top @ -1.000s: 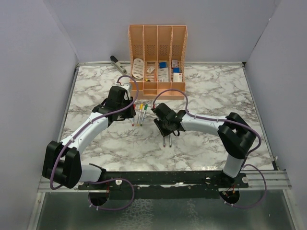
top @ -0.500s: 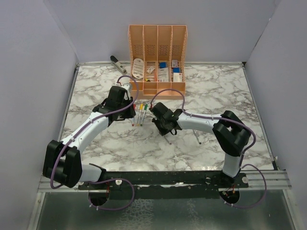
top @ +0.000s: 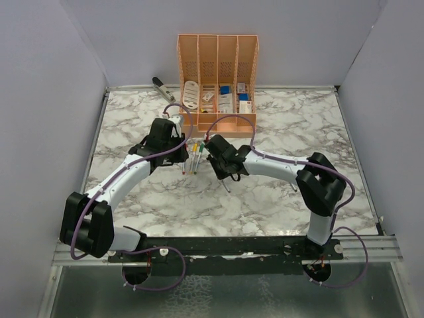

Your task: Insert the pens into the pen caps

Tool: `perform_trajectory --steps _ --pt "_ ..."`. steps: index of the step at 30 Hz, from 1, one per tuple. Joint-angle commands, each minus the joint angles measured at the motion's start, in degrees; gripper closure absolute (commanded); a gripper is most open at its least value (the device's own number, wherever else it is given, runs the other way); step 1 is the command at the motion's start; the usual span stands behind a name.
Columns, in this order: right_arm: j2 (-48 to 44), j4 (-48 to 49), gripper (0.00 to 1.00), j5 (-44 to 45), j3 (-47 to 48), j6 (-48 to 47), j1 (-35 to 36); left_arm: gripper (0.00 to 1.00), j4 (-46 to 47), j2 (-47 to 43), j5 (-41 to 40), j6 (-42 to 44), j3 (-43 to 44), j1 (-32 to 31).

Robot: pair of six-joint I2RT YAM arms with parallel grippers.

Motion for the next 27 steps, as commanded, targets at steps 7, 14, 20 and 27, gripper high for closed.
perform_trajectory --steps 7,14,20,27 --pt "-17.33 18.06 0.99 7.13 -7.46 9.25 -7.20 0.71 15.43 -6.02 13.66 4.90 -3.90 0.25" --pt "-26.14 28.83 0.99 8.62 -16.44 11.09 -10.35 0.65 30.06 -5.16 28.49 1.31 -6.50 -0.18" --pt "-31.07 41.34 0.99 5.54 -23.97 13.52 -10.46 0.60 39.57 -3.39 33.12 -3.26 -6.72 -1.37" --pt "-33.88 55.76 0.99 0.16 -30.10 14.67 -10.36 0.52 42.79 -1.31 34.81 -4.47 -5.68 -4.17"
